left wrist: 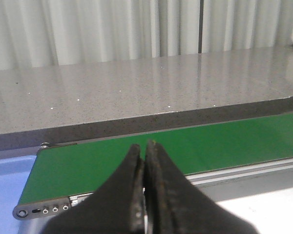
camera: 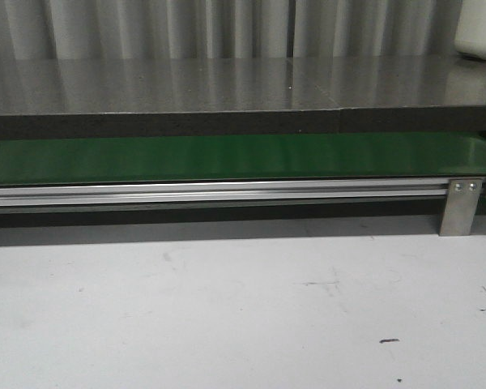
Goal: Move button from left to right
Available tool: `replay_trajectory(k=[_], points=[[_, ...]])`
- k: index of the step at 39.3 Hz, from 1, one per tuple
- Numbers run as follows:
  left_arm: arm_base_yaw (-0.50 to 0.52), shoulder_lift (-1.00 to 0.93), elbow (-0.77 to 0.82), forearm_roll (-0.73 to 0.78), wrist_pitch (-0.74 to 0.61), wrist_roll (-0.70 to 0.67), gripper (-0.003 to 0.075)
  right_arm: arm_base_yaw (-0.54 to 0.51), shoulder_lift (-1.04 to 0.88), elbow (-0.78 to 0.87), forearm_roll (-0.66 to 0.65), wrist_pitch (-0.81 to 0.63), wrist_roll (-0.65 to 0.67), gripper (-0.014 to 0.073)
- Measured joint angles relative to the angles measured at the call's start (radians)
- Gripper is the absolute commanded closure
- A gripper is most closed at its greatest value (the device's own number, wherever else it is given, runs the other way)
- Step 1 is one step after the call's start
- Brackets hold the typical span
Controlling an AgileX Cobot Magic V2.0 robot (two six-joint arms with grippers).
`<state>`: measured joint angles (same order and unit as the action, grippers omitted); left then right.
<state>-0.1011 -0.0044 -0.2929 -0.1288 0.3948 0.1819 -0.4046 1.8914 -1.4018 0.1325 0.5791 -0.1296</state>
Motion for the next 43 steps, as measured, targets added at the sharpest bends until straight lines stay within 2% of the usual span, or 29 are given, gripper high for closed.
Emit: replay_trajectory(k=[5, 7, 16, 23, 31, 43], points=[[0.0, 0.0, 0.0, 0.0, 0.0, 0.0, 0.0741, 0.035, -0.097, -0.001, -0.001, 0.001, 0.0, 0.0064], [0.0, 0.0, 0.0, 0.0, 0.0, 0.0, 0.0741, 0.061, -0.137, -0.002, -0.001, 0.001, 0.0, 0.012], [0.0, 0.0, 0.0, 0.0, 0.0, 0.0, 0.0741, 0.238, -0.297, -0.002, -0.001, 0.002, 0.0, 0.048], [0.0, 0.0, 0.0, 0.0, 0.0, 0.0, 0.0741, 0.362, -0.387, -0.002, 0.01, 0.03, 0.0, 0.063], [0.0, 0.0, 0.0, 0.0, 0.0, 0.0, 0.0741, 0.441, -0.529, 0.116, 0.028, 0.001, 0.0, 0.0661], [0.0, 0.0, 0.0, 0.0, 0.0, 0.0, 0.0741, 0.459, -0.976, 0.569, 0.033, -0.233, -0.012, 0.0661]])
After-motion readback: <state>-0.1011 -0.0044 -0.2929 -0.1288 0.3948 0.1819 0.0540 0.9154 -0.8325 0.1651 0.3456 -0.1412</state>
